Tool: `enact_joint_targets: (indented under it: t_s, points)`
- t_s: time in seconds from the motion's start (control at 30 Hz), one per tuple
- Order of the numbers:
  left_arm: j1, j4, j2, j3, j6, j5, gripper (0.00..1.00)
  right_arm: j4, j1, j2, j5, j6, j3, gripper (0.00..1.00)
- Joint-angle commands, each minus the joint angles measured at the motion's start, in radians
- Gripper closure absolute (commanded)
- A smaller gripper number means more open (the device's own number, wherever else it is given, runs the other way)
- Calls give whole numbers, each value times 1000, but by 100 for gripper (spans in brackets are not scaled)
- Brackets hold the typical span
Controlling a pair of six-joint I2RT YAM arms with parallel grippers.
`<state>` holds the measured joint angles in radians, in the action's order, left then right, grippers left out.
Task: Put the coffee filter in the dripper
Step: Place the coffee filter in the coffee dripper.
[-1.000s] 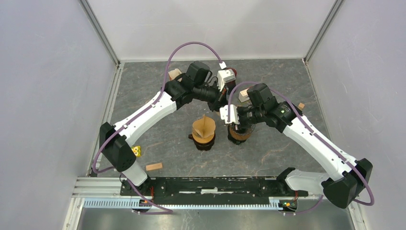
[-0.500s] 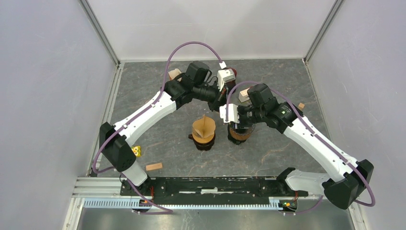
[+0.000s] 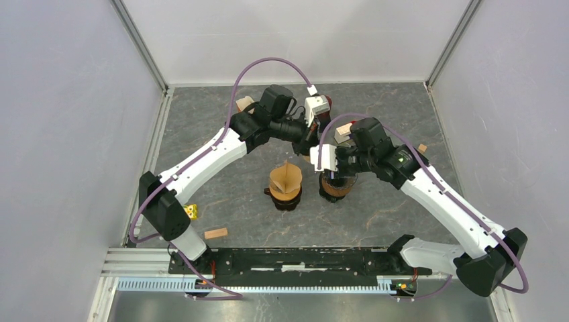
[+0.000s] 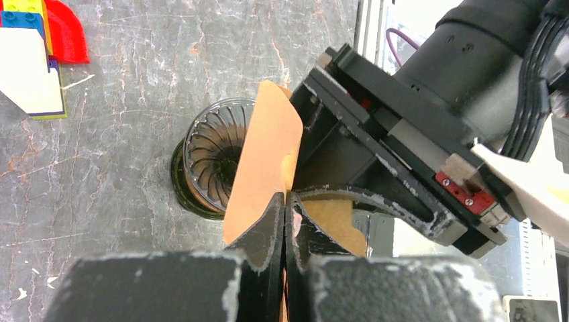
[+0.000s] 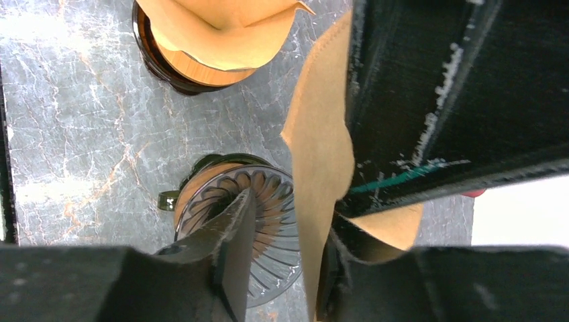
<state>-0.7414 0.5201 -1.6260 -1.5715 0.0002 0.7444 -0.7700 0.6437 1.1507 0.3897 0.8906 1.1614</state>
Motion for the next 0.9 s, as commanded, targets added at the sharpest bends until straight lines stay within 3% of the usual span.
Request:
enact_joint_targets:
  t_s: [0.0,0.1,0.37,0.63,0.87]
  points:
    - [-6,-71,14,-25,-63,30,98,1,1,-13,54,20,-23,65]
    - [-6,-87,4,-32,-85,23,98,-5,1,-27,53,21,-31,74]
    - [-6,-173,-15,5,-102,106,98,-104,1,-32,-24,63,26,87]
    - [-14,-325,-55,73,-162,150,98,-243,1,-41,-108,105,49,88]
    - [-53,-358,-96,83,-142,112,98,-262,1,-59,-154,94,-4,84]
